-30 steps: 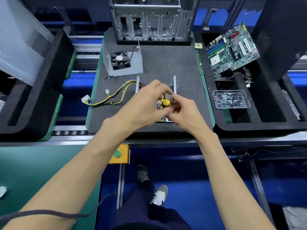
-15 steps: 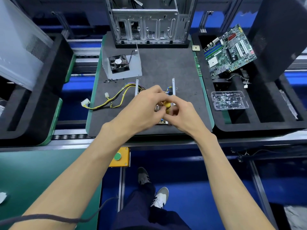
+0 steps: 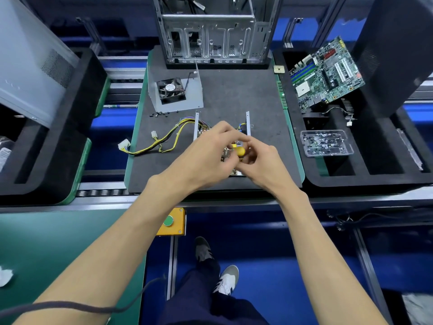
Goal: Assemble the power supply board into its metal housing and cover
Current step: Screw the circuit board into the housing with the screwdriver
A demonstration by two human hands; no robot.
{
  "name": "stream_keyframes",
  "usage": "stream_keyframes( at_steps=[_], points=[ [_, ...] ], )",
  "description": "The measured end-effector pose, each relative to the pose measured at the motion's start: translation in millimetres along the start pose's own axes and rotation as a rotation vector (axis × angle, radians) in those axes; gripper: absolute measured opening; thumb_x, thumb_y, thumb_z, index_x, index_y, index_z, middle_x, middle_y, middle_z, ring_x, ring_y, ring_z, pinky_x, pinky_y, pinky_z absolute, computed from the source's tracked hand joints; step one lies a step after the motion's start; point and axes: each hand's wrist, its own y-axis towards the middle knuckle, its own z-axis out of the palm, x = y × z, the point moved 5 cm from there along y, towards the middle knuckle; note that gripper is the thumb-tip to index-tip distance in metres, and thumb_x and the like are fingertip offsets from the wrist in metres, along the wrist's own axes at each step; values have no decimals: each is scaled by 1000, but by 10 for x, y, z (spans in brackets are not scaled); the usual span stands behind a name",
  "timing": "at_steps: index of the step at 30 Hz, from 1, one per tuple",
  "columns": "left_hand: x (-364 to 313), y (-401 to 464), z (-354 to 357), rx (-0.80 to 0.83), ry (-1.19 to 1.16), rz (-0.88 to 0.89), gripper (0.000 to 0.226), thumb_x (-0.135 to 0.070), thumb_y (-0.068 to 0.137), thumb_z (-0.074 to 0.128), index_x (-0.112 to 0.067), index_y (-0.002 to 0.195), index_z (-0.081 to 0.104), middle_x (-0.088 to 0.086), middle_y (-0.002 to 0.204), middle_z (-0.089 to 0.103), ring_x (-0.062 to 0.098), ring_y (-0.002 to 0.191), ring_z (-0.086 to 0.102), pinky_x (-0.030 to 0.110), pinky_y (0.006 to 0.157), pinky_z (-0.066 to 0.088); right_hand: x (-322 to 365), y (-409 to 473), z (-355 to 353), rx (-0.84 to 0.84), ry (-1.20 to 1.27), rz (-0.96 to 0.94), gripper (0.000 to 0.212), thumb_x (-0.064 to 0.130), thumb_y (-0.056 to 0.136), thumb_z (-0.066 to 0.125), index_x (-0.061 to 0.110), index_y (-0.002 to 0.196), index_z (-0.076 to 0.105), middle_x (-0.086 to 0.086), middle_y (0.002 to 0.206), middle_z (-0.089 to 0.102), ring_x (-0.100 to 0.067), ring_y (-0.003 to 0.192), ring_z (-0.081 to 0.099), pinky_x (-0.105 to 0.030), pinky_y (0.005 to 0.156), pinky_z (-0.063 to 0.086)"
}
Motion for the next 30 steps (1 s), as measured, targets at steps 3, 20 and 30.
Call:
stream_keyframes(
  at_steps=[3,20,30],
  points=[
    [21,-9,-2,-51,-28,-6,17,-22,89,73,-18,106,74,3,94,60,17,82,58,39,84,50,-25,9,-24,-42,-107,44,25,41,67,64,30,71,43,14,54,52,-11,54,41,-26,52,34],
    [343,-122,11,-123,-50,-126,34,-2,96,50,-18,121,66,-8,109,59,10,95,59,29,84,52,3,-76,-82,-84,-68,14,7,27,90,77,22,92,73,-1,64,64,-20,60,58,-35,65,51],
    [559,-280,106,-98,-58,-190,31,-4,96,51,-18,119,67,-3,107,64,10,97,60,20,82,49,76,-148,-111,-119,-46,18,7,26,93,74,19,92,72,-6,70,65,-24,65,59,-41,68,53]
  ],
)
